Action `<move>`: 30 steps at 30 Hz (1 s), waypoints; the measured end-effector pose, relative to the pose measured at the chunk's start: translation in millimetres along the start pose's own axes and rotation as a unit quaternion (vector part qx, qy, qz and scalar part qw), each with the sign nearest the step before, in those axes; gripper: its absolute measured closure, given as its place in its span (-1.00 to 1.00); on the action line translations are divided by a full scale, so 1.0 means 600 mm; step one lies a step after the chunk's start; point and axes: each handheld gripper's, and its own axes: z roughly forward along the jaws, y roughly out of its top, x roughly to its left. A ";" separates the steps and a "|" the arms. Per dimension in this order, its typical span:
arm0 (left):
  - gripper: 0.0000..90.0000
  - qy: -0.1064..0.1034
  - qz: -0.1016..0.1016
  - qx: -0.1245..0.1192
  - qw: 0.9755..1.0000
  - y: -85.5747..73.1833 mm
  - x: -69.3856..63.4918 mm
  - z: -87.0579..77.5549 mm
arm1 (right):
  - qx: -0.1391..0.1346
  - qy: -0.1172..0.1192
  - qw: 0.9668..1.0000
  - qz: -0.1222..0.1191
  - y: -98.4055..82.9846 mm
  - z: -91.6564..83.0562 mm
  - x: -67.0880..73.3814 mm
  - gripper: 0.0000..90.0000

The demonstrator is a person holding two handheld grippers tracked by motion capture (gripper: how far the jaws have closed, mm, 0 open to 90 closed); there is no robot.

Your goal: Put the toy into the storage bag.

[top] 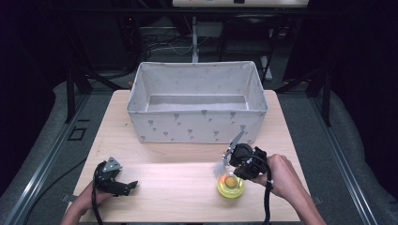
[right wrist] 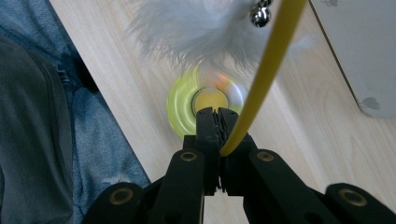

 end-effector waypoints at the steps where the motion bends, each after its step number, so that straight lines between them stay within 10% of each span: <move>1: -1.00 0.000 0.000 0.000 1.000 0.000 0.000 0.000 | -0.003 -0.001 1.000 -0.001 0.001 0.000 -0.001 0.96; 30: -1.00 0.004 -0.003 -0.003 1.000 0.000 -0.002 0.001 | -0.016 -0.020 1.000 0.006 0.076 -0.014 -0.076 0.96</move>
